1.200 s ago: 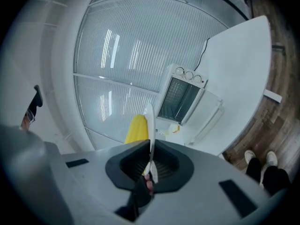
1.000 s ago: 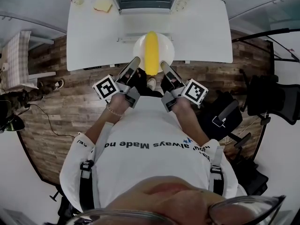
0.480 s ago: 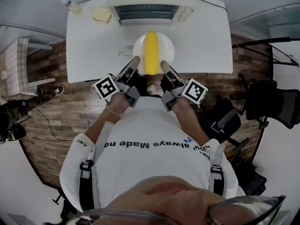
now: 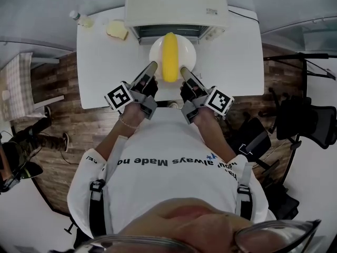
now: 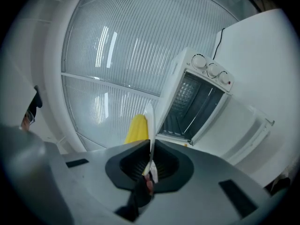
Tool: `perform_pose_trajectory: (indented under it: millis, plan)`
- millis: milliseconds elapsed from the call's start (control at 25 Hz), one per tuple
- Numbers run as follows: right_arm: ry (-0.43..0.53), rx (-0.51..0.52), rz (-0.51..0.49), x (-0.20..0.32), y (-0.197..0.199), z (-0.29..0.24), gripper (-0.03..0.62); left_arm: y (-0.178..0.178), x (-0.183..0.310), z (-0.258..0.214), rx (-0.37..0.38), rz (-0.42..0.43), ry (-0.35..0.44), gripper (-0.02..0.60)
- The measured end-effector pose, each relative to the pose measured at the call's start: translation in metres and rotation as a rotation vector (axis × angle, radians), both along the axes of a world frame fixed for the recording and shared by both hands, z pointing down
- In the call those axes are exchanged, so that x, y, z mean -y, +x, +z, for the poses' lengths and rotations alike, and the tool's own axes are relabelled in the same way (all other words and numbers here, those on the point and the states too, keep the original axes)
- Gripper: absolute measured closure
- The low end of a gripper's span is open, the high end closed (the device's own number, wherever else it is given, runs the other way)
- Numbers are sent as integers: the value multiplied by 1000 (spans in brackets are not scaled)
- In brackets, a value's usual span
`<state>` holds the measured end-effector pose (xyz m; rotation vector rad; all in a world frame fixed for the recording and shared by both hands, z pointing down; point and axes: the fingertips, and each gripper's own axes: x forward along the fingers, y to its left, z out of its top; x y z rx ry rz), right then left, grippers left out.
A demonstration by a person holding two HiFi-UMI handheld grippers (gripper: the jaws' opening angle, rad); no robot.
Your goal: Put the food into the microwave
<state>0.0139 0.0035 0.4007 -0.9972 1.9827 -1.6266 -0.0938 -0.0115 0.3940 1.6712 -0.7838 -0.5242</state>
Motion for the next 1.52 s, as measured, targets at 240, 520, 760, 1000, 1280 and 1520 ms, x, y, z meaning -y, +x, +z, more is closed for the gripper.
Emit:
perform_pose_trajectory:
  millis: [240,520,760,1000,1280,1520]
  plan:
    - [6,-5,12,29,-11,2,572,-10,31,1,-6,16,2,563]
    - [-3,9,6,41,-19,6,572,-15,42,0,-56,-5,-15,563]
    - [-6,6,-14,46,-12,5,572,-9,44,-1,-57,-29,-21,563]
    - [-14,1,-44,45,9,3,572,12,40,-2,-60,-60,-30,563]
    - [-21,-3,-62,44,35,1,572,37,37,-3,-61,-80,-36,563]
    - [-19,3,-75,46,44,1,572,47,38,-3,-53,-87,-34,563]
